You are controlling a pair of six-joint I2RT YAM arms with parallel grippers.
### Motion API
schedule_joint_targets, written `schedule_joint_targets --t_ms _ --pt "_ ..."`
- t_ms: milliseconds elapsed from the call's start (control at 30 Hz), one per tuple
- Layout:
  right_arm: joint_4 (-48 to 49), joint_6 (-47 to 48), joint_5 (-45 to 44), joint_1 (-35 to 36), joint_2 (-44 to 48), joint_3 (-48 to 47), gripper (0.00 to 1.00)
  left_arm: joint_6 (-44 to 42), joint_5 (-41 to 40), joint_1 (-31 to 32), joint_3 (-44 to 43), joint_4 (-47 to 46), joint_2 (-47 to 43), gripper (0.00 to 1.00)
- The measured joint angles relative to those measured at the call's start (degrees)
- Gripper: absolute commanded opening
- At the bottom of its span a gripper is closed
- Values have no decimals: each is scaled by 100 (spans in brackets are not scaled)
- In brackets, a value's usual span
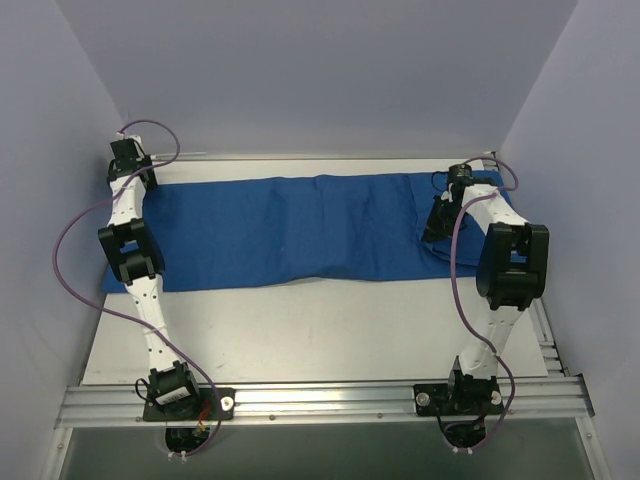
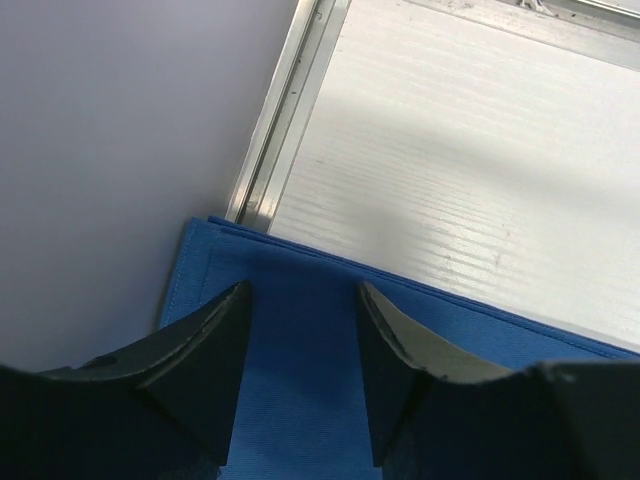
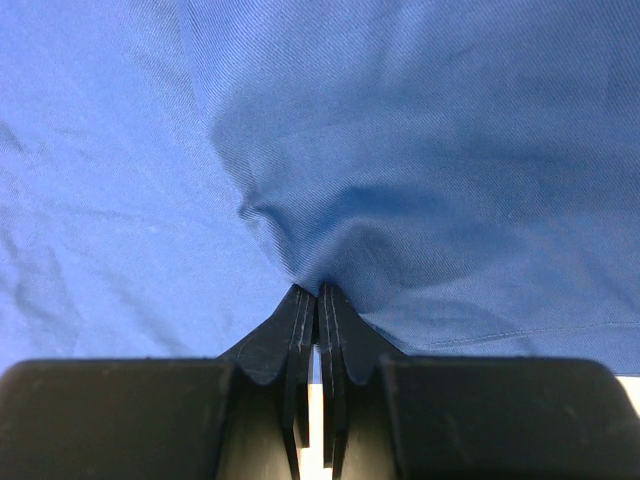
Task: Open and lay out the surgical kit
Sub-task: Open the surgical kit at the center of the board.
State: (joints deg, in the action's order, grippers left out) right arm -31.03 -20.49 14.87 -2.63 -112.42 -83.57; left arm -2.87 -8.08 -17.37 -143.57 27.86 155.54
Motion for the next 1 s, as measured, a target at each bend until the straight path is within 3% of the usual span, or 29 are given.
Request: schedule_joint_targets --t_ms 100,167,200,233,400,1000 --pt "0 2 2 -9 0 0 0 -33 35 0 -24 35 4 52" --pt "0 7 2 -39 0 0 0 -35 15 0 -26 37 4 62" --pt "0 11 2 -48 0 0 0 -48 -33 0 -26 39 4 74" --pt "0 15 4 -66 0 0 0 -61 -127 2 -26 39 4 79" --pt "2 15 31 -109 0 0 0 -415 -289 2 2 -17 -4 86" --pt "59 -9 72 -116 0 61 0 -1279 730 -98 173 -188 -63 80"
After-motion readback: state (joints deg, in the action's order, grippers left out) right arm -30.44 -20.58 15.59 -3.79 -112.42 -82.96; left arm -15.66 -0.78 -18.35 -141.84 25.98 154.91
